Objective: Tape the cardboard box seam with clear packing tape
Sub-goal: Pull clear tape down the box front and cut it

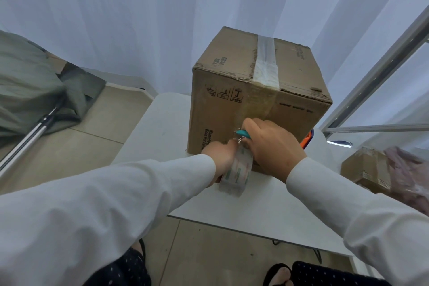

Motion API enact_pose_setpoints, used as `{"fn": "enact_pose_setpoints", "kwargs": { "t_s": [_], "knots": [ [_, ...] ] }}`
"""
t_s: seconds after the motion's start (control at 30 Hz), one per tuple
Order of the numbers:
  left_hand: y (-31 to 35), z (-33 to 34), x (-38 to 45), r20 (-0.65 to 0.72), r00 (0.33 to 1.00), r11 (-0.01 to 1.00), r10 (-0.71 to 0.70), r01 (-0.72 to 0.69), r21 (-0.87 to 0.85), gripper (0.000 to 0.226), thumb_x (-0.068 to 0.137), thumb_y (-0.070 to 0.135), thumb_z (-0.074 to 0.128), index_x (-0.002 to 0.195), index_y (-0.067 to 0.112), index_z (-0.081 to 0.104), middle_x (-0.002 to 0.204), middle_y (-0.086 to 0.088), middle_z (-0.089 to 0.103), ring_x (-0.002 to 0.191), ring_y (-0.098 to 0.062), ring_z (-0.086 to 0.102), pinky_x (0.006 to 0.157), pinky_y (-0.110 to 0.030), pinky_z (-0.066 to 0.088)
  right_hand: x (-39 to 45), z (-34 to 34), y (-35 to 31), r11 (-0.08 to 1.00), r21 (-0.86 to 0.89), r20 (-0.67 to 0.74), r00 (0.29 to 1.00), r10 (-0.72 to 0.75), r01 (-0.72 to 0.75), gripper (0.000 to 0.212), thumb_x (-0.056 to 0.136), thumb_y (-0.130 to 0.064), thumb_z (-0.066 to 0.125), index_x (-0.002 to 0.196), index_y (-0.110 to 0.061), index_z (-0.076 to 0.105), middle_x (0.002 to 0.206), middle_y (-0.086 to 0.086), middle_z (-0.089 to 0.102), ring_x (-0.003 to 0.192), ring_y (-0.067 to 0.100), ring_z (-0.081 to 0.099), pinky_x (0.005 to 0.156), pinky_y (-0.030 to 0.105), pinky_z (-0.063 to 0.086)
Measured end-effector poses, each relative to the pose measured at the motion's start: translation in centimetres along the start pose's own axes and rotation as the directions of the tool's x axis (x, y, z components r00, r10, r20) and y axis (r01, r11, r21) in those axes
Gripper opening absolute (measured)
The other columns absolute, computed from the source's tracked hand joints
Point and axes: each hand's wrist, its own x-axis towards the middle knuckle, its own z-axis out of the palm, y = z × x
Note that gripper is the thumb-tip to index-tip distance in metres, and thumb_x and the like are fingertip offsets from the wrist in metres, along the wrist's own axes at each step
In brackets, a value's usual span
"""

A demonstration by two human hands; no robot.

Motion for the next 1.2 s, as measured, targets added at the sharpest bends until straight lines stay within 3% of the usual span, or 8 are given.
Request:
{"fn": "enact_pose_setpoints", "kwargs": {
  "t_s": [0.33,0.53,0.63,0.8,0.9,0.97,1.07,1.2],
  "knots": [
    [0.5,0.3,-0.3,-0.009,0.999,0.999,0.030,-0.030,0.016,0.058,0.078,0.048,0.035,0.109,0.006,0.060,0.108,-0.018,0.068,0.098,-0.037,0.064,0.092,-0.050,0.051,0.1,0.1,-0.7,0.992,-0.123,-0.021,1.000,-0.012,0.009,0.023,0.088,-0.020,0.056,0.108,-0.014,0.046,0.095,0.007,0.062,0.073,0.022,0.050,0.051,0.028,0.035],
    [0.5,0.3,-0.4,-0.080,0.994,0.996,0.077,-0.074,0.045,0.038,0.085,0.040,0.037,0.073,0.008,0.052,0.079,-0.013,0.057,0.088,-0.038,0.062,0.092,-0.045,0.051,0.5,-0.1,-1.9,0.982,-0.182,-0.012,0.999,0.043,-0.044,0.027,0.090,-0.009,0.045,0.117,-0.012,0.040,0.106,0.011,0.058,0.092,0.030,0.052,0.058,0.032,0.036],
    [0.5,0.4,-0.2,-0.113,0.990,0.996,0.081,-0.076,0.050,0.040,0.090,0.035,0.037,0.064,0.006,0.046,0.062,-0.009,0.041,0.064,-0.029,0.045,0.073,-0.033,0.039,0.8,0.0,-2.2,0.974,-0.217,0.007,0.997,0.074,-0.070,0.029,0.090,-0.007,0.044,0.118,-0.011,0.038,0.107,0.013,0.057,0.095,0.031,0.051,0.060,0.033,0.035],
    [0.6,0.5,-0.1,-0.124,0.986,0.991,0.112,-0.102,0.090,0.053,0.091,0.033,0.037,0.106,-0.016,0.052,0.102,-0.033,0.057,0.103,-0.046,0.056,0.072,-0.032,0.030,0.7,0.0,-2.3,0.967,-0.229,0.020,0.992,0.122,-0.114,0.026,0.091,-0.008,0.041,0.117,-0.010,0.038,0.107,0.015,0.057,0.098,0.033,0.051,0.063,0.034,0.033],
    [0.7,0.5,-0.1,-0.113,0.986,0.987,0.121,-0.107,0.122,0.047,0.090,0.035,0.037,0.071,-0.005,0.053,0.062,-0.014,0.043,0.067,-0.032,0.045,0.071,-0.033,0.031,0.5,0.1,-2.1,0.969,-0.211,0.012,0.991,0.136,-0.131,0.024,0.092,-0.009,0.040,0.116,-0.010,0.038,0.107,0.015,0.057,0.098,0.033,0.052,0.063,0.034,0.033],
    [0.7,0.5,-0.1,-0.128,0.986,0.988,0.111,-0.096,0.117,0.047,0.090,0.036,0.037,0.071,-0.003,0.054,0.065,-0.008,0.044,0.067,-0.028,0.041,0.070,-0.032,0.032,0.3,0.1,-2.0,0.970,-0.204,0.008,0.990,0.138,-0.134,0.024,0.091,-0.010,0.041,0.116,-0.010,0.038,0.106,0.015,0.058,0.096,0.033,0.053,0.063,0.034,0.034],
    [0.6,0.4,0.0,-0.129,0.983,0.988,0.129,-0.115,0.107,0.052,0.090,0.035,0.039,0.094,-0.014,0.056,0.085,-0.032,0.056,0.074,-0.037,0.048,0.069,-0.032,0.030,0.3,0.5,-2.0,0.956,-0.264,-0.115,0.989,0.098,-0.126,0.022,0.079,-0.009,0.061,0.099,-0.008,0.051,0.082,0.014,0.063,0.073,0.032,0.060,0.051,0.031,0.032],
    [0.7,0.3,-0.2,-0.119,0.984,0.986,0.134,-0.121,0.114,0.043,0.089,0.036,0.039,0.055,0.010,0.041,0.063,-0.019,0.041,0.074,-0.030,0.043,0.072,-0.033,0.035,0.8,1.0,-2.0,0.924,-0.333,-0.196,0.972,0.127,-0.188,0.028,0.050,-0.010,0.080,0.064,-0.010,0.056,0.044,0.007,0.056,0.035,0.024,0.052,0.041,0.019,0.020]
  ]
}}
